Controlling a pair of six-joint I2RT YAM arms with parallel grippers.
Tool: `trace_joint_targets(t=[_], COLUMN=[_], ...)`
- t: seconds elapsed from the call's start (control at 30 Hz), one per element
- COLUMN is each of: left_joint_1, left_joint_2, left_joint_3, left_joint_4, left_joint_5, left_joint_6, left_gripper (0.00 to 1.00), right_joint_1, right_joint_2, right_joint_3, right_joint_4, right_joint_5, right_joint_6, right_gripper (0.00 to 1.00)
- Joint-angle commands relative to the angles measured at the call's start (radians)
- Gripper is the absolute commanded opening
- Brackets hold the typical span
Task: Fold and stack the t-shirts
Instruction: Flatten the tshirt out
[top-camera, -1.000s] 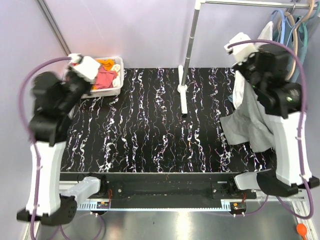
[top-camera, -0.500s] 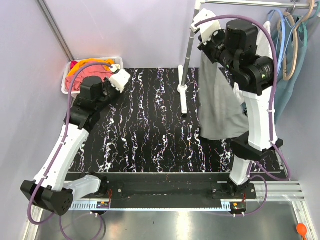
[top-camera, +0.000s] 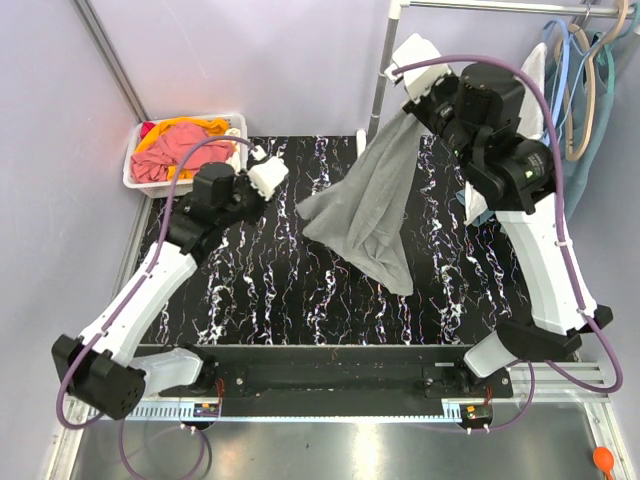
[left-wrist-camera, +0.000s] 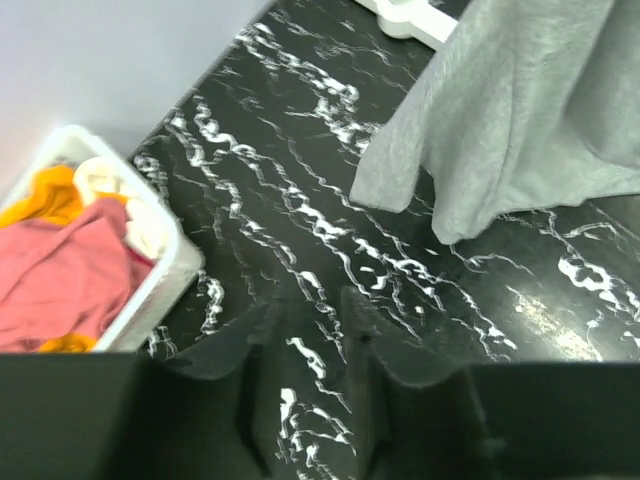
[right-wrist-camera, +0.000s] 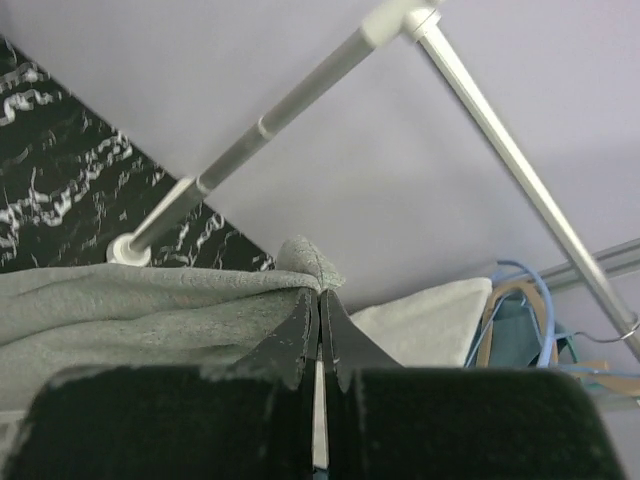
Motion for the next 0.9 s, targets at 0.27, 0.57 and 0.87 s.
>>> trace_joint_targets(t=[0.27, 0.57, 0.87], left_joint_1=[-0.027, -0.043, -0.047], left_joint_2=[0.293, 0.584, 0.888], left_joint_3=[0.021, 0.266, 0.633], left_joint_4=[0.062, 0.048, -0.076], left_joint_5=[0.150, 0.184, 0.324], left_joint_6=[0.098, 0.110, 0.133], left_gripper=[0.99, 0.99, 0.99], right_joint_1=[-0.001, -0.002, -0.002], right_joint_2=[-0.262, -0.302, -0.275], right_joint_3=[-0.763, -1.060, -1.058], right_joint_4=[0.091, 0.059, 0.062], right_joint_5=[0.083, 0.058, 0.037], right_joint_6=[-0.041, -0.012, 0.002], right_gripper=[0.00, 0.00, 0.00])
